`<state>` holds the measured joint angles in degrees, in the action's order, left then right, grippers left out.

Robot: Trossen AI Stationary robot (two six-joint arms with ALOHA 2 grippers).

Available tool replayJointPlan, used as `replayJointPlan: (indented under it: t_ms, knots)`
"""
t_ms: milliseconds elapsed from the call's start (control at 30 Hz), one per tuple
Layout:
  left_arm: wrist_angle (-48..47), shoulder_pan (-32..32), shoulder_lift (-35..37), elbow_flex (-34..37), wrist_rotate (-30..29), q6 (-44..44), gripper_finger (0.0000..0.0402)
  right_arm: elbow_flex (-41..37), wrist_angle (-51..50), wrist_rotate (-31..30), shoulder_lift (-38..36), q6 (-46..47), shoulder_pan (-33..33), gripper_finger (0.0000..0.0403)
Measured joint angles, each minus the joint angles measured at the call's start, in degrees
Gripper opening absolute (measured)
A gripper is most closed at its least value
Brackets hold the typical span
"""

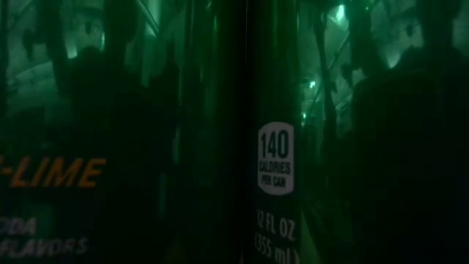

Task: Sort soda cans
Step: Put the top orange soda can into the left transparent bin

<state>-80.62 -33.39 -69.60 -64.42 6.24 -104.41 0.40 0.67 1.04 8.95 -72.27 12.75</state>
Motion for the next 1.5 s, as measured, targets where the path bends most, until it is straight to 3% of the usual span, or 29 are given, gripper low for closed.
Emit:
replayJointPlan:
  t_ms: [267, 833, 1267, 1500]
  knots:
    - [-1.98, -2.64, 0.02, 1.62, 0.88, -4.74, 0.0331, 0.02, 0.04, -0.02, 2.13, 0.0, 0.02, 0.0037]
    - [1.53, -3.5, 0.0, 8.8, 3.4, -4.79, 0.0331, 0.01, 0.52, 0.03, 2.12, 0.02, 0.02, 0.0037]
    - [10.25, -3.52, 0.11, 16.33, 5.45, -3.65, 0.0331, 0.0, 0.7, 0.04, 2.12, 0.02, 0.02, 0.0037]
    - [14.4, -3.54, 0.1, 19.46, 3.56, -3.65, 0.0331, 0.02, 0.74, 0.04, 2.12, 0.02, 0.02, 0.0037]
